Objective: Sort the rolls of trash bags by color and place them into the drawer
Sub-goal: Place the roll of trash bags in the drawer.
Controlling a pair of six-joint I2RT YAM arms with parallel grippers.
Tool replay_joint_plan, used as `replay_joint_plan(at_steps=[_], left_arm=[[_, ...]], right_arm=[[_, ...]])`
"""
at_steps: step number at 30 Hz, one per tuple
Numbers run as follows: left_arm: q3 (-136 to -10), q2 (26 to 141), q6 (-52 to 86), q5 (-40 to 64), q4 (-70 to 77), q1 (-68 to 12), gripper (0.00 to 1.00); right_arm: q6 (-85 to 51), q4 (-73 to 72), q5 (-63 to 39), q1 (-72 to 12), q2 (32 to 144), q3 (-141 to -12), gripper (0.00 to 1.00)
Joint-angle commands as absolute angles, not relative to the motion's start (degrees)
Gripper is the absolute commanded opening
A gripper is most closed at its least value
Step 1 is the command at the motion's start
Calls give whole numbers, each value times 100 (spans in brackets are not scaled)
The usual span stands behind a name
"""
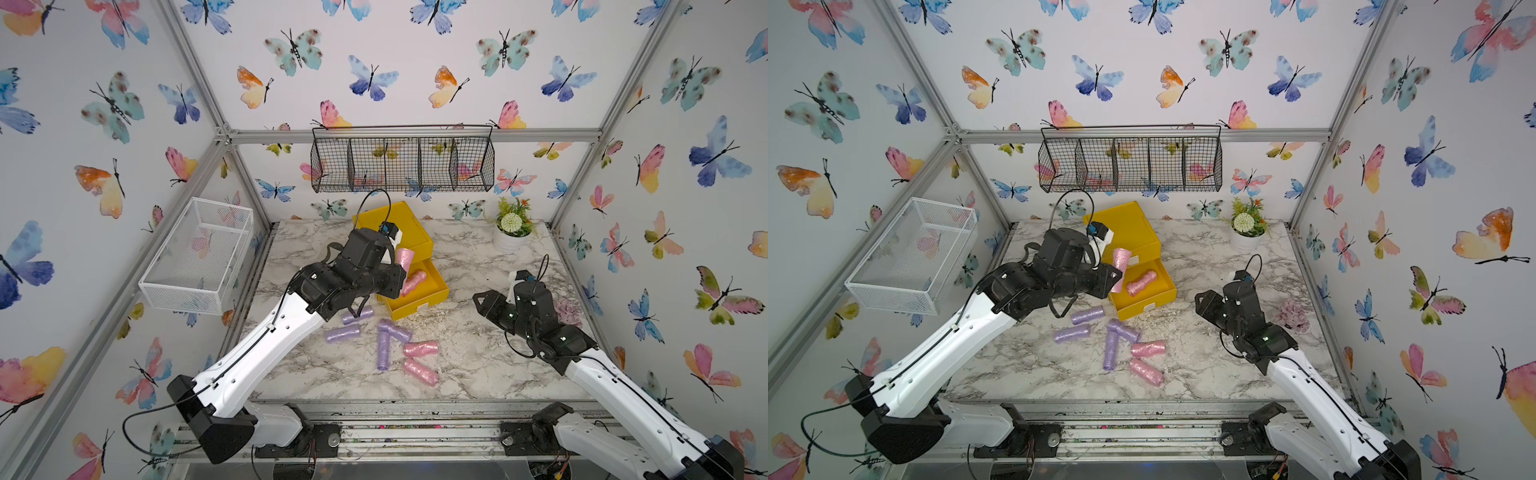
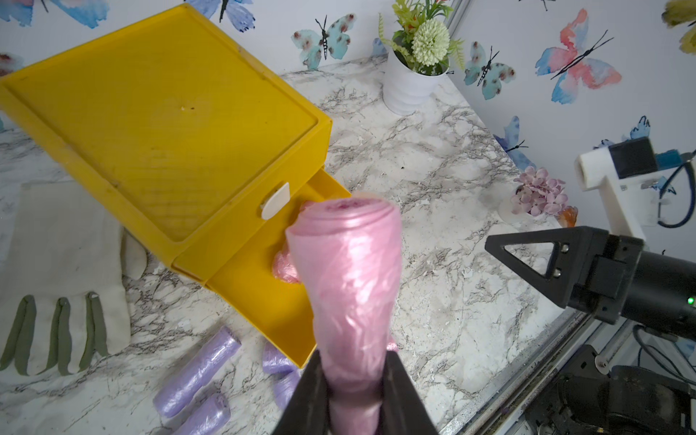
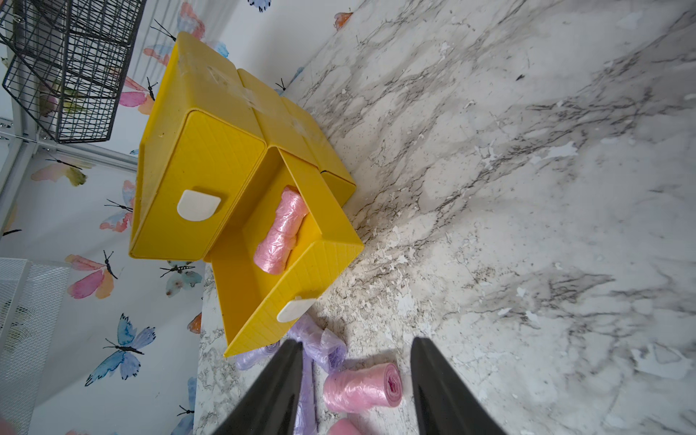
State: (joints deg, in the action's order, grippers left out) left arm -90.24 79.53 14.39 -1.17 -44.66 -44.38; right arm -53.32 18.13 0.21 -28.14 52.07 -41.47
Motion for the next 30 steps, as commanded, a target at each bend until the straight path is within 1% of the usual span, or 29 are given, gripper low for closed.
replay_joint_plan(at_steps=[1, 4, 13, 17, 26, 30], left_arm=[[-9377, 8409, 895, -7, -4557, -4462, 26], [-9767, 8886, 580, -160, -4906, -4507, 25], [-10702, 9801, -588, -418, -5443, -4610, 26], [-10904, 10191, -1094, -491, -5658, -4621, 25], [-11047, 10857, -1476, -640, -5775, -4604, 24], [-11192, 11226, -1478, -863, -5881, -4605, 24]], right_arm=[[-5290, 2137, 275, -2777, 4949, -4030, 52], [-5290, 2238, 355, -2773, 4828, -3974, 52], [-5247, 2364, 431, -2760, 4737, -3964, 52], [-5247, 2354, 404, -2760, 4742, -3938, 52], [-5203, 2425, 443, -2751, 4658, -3859, 52], [-5160, 2495, 488, -2751, 4652, -3850, 52]])
